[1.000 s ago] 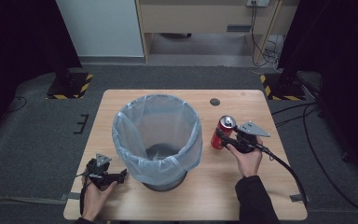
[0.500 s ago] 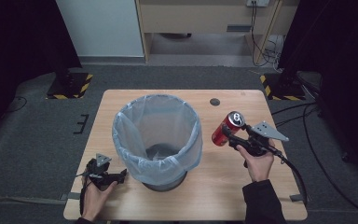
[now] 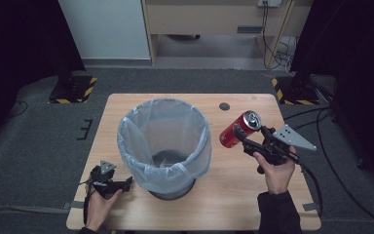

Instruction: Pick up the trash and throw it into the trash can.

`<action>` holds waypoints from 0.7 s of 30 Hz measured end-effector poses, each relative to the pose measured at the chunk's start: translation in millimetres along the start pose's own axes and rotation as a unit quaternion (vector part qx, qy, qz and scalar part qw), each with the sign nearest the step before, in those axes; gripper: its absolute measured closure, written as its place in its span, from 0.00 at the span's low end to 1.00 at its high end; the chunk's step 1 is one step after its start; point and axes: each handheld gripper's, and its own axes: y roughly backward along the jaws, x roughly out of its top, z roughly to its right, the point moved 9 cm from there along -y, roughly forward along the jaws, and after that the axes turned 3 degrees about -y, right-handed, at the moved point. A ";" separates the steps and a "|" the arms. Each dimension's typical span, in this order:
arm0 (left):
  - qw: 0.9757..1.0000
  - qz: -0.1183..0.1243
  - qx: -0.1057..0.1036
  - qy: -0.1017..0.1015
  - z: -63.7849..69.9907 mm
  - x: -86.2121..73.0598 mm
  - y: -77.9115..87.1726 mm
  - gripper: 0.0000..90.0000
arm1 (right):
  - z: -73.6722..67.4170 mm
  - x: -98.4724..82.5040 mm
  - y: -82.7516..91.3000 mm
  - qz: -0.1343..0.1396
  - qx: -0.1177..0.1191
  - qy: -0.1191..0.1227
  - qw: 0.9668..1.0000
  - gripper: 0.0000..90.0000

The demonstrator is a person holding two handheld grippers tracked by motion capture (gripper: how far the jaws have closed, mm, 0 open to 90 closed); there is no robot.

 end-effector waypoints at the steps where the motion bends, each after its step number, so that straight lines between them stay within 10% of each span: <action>1: 1.000 0.000 0.000 0.000 0.1 0.0 0.0 0.00 | -2.2 2.2 0.8 0.003 0.004 0.000 1.000 0.37; 21: 1.000 0.000 -0.001 0.000 0.3 0.0 0.0 0.00 | -42.8 50.0 22.4 0.085 0.047 0.022 0.995 0.37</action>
